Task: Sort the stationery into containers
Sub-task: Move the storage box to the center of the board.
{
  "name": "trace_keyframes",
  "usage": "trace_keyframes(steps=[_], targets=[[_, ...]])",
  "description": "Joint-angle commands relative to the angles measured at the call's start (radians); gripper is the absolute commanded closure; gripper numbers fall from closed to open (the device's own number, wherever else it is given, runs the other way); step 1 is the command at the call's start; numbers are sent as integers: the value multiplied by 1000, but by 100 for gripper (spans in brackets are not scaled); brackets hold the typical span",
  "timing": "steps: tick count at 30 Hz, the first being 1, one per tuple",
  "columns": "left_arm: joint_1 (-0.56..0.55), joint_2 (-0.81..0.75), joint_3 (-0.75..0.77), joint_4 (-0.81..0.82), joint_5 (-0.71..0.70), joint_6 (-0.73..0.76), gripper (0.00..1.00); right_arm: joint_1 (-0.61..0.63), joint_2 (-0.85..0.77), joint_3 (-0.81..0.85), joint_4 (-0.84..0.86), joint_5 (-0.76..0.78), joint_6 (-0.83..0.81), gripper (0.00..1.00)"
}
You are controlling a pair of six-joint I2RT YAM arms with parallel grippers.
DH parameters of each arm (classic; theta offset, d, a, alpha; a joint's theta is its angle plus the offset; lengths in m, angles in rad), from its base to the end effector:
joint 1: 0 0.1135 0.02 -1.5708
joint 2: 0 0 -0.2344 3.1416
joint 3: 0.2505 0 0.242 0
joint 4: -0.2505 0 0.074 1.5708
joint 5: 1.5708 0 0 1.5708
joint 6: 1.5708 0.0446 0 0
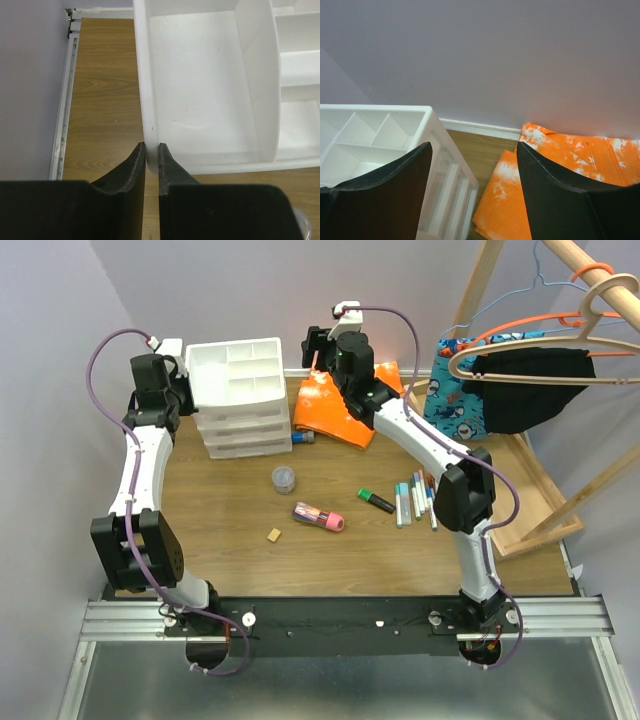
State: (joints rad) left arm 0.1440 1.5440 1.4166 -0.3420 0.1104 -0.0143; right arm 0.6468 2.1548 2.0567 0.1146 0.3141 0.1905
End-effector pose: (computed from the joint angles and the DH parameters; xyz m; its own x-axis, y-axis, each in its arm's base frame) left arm 0.3564 0.0467 0.3240 -0.4470 -0.0792 -0.8910 -0.0518 0.9967 -0.0626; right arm 0.4112 0.2932 0.3477 -0.0489 0.1887 -0.9808 -0.3232 0.9262 0.1943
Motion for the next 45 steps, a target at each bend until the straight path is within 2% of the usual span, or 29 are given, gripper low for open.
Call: trace_keyframes(steps=[1,8,15,25,27,28,30,31,33,36,38,39,40,42,43,45], targets=[[22,-88,-59,-48,95,89,87,7,-71,-46,-38,-44,6,24],[48,-87,-57,-141,147,120,87,10,-142,-147,-62,-99,26,24],[49,-114,-103,-120,166,48,85,17,-203,-225,-61,-109,21,24],[49,-202,-200,-118,118,62,84,25,-231,-244,-50,-115,12,24],[49,-203,-193,-108,114,68,78,27,-236,-248,-50,-118,12,24],[49,-202,-189,-103,106,71,70,28,-239,-256,-50,-116,12,24],[51,-200,-160,-91,101,82,63,28,-254,-263,-52,-113,10,24],[49,-208,-141,-95,100,89,55,27,-263,-270,-55,-112,7,23],[49,-228,-72,-109,127,128,49,27,-309,-305,-56,-95,-11,20],[49,-304,5,-156,297,201,41,27,-378,-403,-50,-55,-28,17],[46,-384,4,-170,415,258,32,24,-458,-455,-50,-21,-28,14],[45,-412,-10,-170,577,340,30,19,-481,-508,-50,-6,-36,13],[40,-462,-25,-178,641,397,24,14,-528,-526,-64,-3,-34,13],[-12,-505,-80,-187,774,463,17,-13,-568,-564,-93,-13,-17,12],[-44,-530,-93,-196,794,506,14,-24,-588,-570,-152,-33,-11,11],[-205,-521,-94,-286,775,566,14,-56,-641,-581,-194,-88,-5,9]])
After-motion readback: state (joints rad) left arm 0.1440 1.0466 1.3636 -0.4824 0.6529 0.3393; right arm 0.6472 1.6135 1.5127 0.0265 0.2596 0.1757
